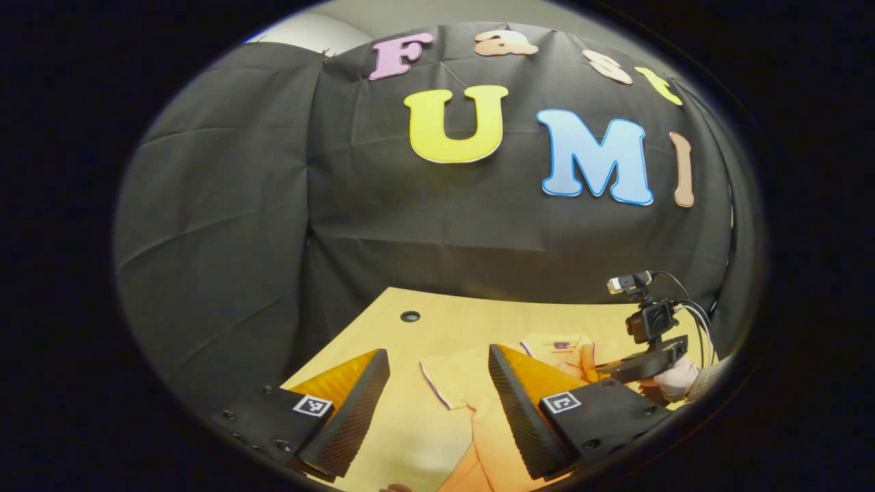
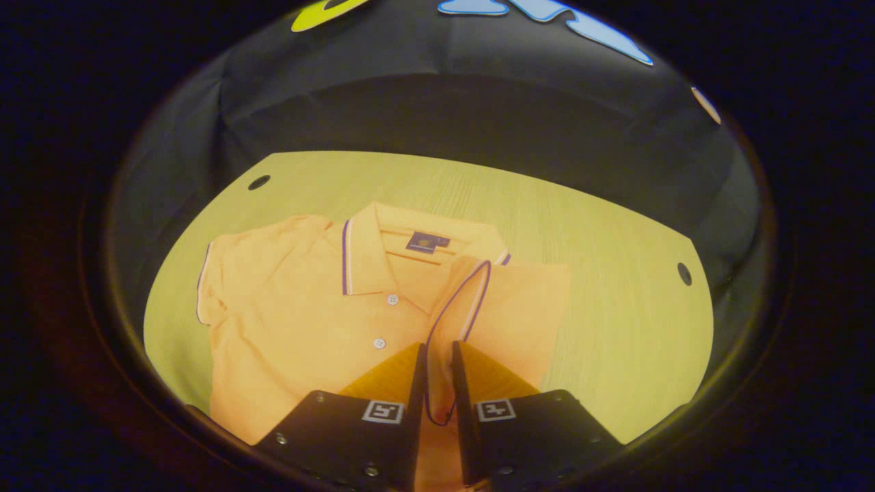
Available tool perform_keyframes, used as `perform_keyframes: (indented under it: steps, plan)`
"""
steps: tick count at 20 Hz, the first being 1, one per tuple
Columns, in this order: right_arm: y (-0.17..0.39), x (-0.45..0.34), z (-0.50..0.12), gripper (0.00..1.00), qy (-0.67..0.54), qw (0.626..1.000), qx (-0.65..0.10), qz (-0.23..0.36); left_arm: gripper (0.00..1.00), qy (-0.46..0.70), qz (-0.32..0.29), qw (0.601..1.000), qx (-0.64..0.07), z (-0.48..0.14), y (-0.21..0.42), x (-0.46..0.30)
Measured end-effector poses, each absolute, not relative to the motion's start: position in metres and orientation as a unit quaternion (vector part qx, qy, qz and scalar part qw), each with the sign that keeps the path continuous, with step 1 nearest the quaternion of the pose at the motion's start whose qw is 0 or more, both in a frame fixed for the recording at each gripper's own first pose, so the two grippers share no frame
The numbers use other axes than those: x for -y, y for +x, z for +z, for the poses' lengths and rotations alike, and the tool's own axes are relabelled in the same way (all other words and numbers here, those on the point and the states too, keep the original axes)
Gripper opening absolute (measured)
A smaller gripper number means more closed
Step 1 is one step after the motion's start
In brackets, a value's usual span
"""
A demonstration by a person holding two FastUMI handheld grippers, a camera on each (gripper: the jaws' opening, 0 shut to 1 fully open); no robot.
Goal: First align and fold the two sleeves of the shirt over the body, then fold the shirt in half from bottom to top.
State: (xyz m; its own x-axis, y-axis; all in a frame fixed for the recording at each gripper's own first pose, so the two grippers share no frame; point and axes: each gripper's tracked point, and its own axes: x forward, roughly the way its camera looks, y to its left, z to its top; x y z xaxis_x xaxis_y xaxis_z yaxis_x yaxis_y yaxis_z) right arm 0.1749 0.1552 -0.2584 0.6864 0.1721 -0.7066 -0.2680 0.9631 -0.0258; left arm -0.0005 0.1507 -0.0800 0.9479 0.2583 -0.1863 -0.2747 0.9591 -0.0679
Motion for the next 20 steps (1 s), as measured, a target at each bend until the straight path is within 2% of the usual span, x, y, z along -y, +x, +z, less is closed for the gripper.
perform_keyframes:
  steps: [2, 10, 12, 20]
  plan:
    - [0.175, -0.154, -0.252, 0.31, -0.056, 0.92, -0.371, 0.118, 0.95, -0.051, 0.133, 0.986, -0.091, -0.084, 0.003, -0.15]
    - [0.157, -0.148, -0.202, 0.29, -0.033, 0.939, -0.322, 0.119, 0.94, -0.056, 0.11, 0.985, -0.118, -0.126, 0.056, -0.16]
    - [0.148, -0.145, -0.192, 0.31, -0.03, 0.942, -0.311, 0.121, 0.94, -0.057, 0.102, 0.985, -0.13, -0.144, 0.075, -0.165]
    - [0.1, -0.133, -0.167, 0.31, -0.003, 0.948, -0.298, 0.112, 0.94, -0.056, 0.088, 0.971, -0.217, -0.248, 0.138, -0.176]
